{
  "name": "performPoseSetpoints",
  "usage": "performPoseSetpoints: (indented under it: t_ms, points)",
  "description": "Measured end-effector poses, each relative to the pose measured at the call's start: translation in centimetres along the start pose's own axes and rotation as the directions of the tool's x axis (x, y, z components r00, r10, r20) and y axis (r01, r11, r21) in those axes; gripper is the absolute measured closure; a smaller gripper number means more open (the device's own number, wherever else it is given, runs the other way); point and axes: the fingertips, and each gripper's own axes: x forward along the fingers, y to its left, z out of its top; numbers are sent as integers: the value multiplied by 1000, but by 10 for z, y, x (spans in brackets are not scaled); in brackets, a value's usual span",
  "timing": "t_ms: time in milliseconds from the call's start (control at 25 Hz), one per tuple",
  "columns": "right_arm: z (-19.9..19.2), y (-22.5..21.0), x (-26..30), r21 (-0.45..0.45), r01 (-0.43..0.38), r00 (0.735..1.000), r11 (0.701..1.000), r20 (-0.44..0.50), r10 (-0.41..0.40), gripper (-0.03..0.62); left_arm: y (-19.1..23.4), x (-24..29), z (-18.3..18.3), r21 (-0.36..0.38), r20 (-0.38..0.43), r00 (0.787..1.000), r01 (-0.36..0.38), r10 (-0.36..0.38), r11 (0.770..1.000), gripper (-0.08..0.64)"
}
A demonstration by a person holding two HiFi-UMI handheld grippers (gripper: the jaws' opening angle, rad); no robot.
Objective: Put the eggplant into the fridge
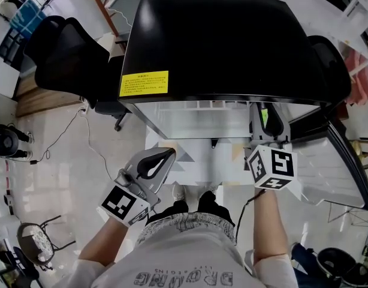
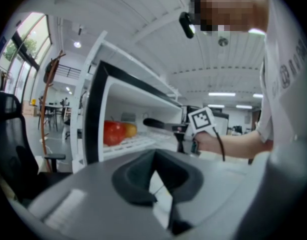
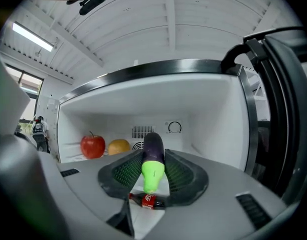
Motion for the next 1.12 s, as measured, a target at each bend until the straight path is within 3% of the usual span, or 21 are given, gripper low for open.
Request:
performPoseSetpoints:
  t_ms: [520,1120]
  points:
    - [0,-9,26,-34,43,999,999,-11,-43,460,3,4,-6,-19,-19,999,-29,29,999,552]
    - [-17,-17,48,-145,89,989,985,-103,-104,460,12,8,-11,-34,-22,999,-34,34,999,552]
